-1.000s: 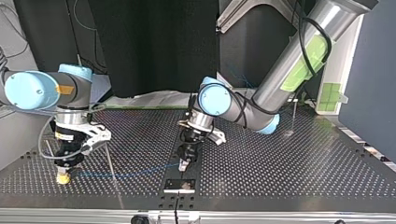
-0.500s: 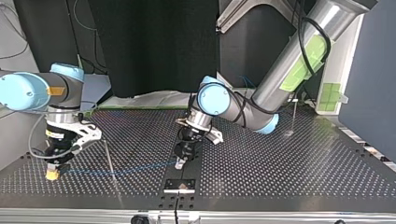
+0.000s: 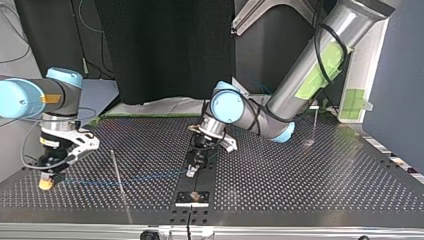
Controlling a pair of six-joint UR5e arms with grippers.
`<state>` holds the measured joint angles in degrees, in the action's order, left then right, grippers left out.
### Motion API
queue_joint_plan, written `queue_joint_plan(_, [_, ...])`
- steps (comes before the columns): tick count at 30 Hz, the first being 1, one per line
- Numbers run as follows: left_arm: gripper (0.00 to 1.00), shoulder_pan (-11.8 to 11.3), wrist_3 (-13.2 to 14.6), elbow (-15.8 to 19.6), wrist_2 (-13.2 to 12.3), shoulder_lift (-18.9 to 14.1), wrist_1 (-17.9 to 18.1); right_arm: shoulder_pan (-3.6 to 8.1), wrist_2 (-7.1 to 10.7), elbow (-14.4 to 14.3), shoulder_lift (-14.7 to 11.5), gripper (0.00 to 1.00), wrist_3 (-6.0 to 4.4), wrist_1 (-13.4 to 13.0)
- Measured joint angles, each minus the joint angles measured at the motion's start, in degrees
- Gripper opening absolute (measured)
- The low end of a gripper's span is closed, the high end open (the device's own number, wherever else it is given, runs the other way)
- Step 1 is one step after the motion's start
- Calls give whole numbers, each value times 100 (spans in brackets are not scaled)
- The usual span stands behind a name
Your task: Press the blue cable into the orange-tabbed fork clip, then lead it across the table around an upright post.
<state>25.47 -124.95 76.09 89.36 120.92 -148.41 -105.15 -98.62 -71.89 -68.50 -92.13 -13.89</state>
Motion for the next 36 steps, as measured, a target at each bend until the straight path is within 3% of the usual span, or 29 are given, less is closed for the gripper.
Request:
queue_joint_plan(11, [0, 3, 9, 0, 64, 126, 2, 143, -29, -158, 86, 0, 13, -1])
queue_joint_plan(25, [0, 29, 26, 0, 129, 187, 2, 107, -67, -412, 467, 0, 27, -8])
queue_joint_plan(26, [13, 32, 30, 0, 143, 188, -10, 101, -69, -429, 493, 0, 27, -10])
queue_joint_plan(27, [13, 34, 38, 0, 160, 188, -31, 93, -73, -448, 527, 0, 27, -10])
queue_joint_plan(29, [32, 38, 74, 0, 206, 189, -87, 80, -76, -474, 581, 0, 27, -10])
queue_joint_plan(30, [32, 40, 113, 0, 243, 189, -132, 74, -79, -486, 599, 0, 27, -11])
queue_joint_plan(32, [49, 46, 188, 0, 307, 189, -211, 67, -91, -516, 628, 0, 27, -15])
queue_joint_plan(36, [60, 76, 402, 0, 503, 189, -433, 56, -109, -550, 653, 0, 27, -19])
